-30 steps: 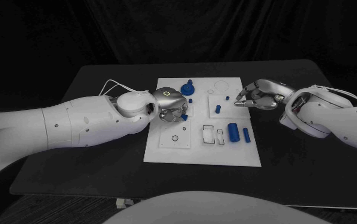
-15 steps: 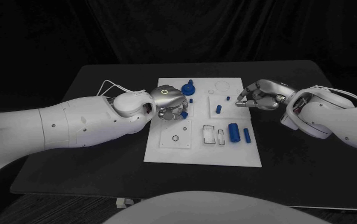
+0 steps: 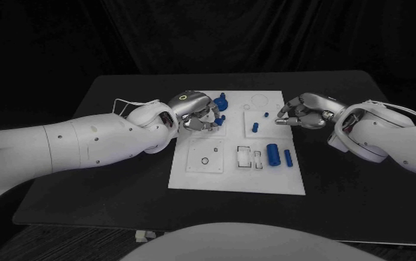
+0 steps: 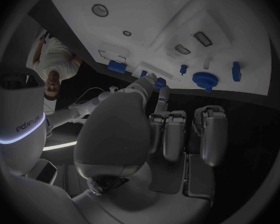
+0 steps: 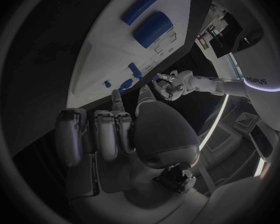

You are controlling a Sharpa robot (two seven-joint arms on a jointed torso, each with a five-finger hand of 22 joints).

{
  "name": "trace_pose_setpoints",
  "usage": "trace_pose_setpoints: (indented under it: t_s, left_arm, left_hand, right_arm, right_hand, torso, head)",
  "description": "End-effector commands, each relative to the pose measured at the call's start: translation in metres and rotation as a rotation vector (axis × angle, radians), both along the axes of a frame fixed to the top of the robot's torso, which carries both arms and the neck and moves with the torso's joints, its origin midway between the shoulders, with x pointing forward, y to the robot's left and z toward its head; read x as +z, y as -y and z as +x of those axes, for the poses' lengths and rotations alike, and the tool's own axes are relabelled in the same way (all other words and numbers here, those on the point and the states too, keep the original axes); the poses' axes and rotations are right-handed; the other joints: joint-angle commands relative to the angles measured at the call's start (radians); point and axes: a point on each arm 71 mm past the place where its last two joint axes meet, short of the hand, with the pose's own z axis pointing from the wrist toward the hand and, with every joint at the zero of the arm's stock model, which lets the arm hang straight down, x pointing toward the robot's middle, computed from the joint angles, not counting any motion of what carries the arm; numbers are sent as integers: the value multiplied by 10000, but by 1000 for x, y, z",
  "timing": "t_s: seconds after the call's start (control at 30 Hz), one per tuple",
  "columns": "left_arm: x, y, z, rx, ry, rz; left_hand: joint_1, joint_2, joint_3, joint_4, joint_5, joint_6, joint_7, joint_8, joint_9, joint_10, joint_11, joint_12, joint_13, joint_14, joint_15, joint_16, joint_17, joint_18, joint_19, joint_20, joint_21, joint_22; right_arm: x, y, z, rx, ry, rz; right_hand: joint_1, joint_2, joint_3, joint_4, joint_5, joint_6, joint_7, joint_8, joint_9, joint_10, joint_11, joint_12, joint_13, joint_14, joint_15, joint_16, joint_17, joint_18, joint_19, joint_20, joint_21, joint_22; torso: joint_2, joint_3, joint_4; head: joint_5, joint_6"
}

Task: Assemble the parts on the task board

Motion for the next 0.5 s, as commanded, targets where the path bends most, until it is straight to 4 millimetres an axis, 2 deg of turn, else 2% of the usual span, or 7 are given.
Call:
trace_pose_setpoints:
  t_s: [0.03, 0.27, 0.5]
  left_arm:
    - [-2, -2, 4, 533, -617, -1092]
    - [-17, 0, 6, 849, -1016, -1095]
    - [-24, 8, 6, 988, -1310, -1026]
  left_hand:
    - [-110, 44, -86, 44, -28, 351, -455, 10, 330, 1022, -37, -4, 2634, 1020, -42, 65, 2634, -18, 470, -75, -76, 2264]
    - [-18, 94, -123, -21, -3, 413, -480, 65, 361, 1022, -51, -4, 2634, 1020, -46, 65, 2634, -19, 467, -74, -69, 2266]
    - [47, 95, -151, -78, 67, 412, -470, 64, 363, 1022, -50, -4, 2634, 1020, -51, 65, 2634, -18, 467, -78, -68, 2266]
  right_arm:
    - [-1, 0, -1, -92, -64, -48]
    - [-1, 1, -1, -106, -59, -46]
    - [-2, 2, -2, -113, -87, -51]
  right_hand:
    - [88, 4, -37, -51, -59, 72, -20, 44, -12, 1043, 34, 26, 2634, 1049, 69, 25, 2635, -41, 850, 59, -52, 2477]
    - [88, 4, -37, -51, -59, 72, -20, 44, -12, 1043, 34, 26, 2634, 1049, 69, 25, 2635, -41, 850, 59, -52, 2477]
    - [98, 2, -38, -56, -59, 74, -21, 45, -12, 1043, 34, 26, 2634, 1049, 69, 25, 2635, -41, 851, 58, -51, 2478]
  torso:
    - [8, 1, -1]
    - [4, 5, -7]
    - [-2, -21, -3]
  head:
    - [45, -1]
    - [46, -1]
    - [40, -1]
